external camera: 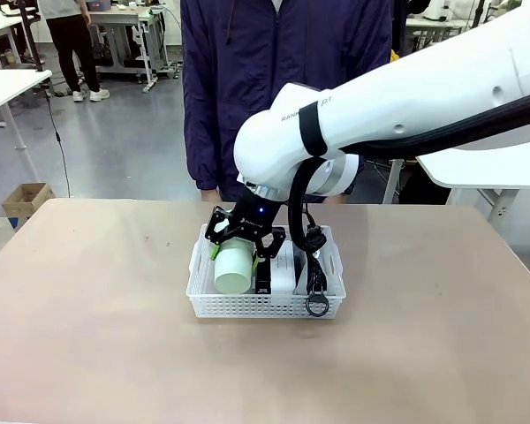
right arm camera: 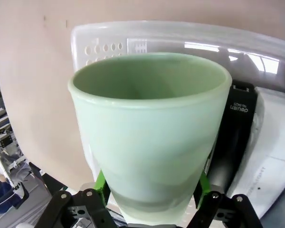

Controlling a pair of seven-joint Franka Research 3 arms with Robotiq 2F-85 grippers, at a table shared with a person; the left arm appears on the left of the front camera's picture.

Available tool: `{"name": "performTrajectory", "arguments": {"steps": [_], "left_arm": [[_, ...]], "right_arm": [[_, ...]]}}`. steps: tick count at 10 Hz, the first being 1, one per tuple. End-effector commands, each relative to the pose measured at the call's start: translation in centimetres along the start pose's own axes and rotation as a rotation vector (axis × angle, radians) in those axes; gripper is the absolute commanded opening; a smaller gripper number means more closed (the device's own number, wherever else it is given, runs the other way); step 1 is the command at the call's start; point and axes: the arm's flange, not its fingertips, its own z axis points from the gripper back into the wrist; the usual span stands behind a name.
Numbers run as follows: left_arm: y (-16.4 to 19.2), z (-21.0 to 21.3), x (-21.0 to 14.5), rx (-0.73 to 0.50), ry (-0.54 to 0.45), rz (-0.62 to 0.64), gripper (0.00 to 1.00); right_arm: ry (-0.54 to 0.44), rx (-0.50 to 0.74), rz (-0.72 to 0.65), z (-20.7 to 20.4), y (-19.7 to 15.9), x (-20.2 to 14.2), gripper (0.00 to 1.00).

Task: Efficiently arrange items inside the basket to fit them all.
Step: Pick up the Reusable plastic cup and place it inside the Organizing basket.

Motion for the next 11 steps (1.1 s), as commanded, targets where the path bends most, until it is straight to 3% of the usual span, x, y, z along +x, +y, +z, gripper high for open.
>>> {"name": "performTrajectory", "arguments": {"steps": [1, 11], "left_arm": [[-0.1, -0.1, 0.1, -0.02, -0.019, -0.02, 1.0], [-0.1, -0.1, 0.1, -0.02, -0.019, -0.02, 1.0]], "right_arm": [[0.013, -0.041, -0.016, -0.4, 1.4, 0.3, 0.83], [0.053, -0.101, -0.033, -2.7, 1.7, 1.8, 0.85]]}}
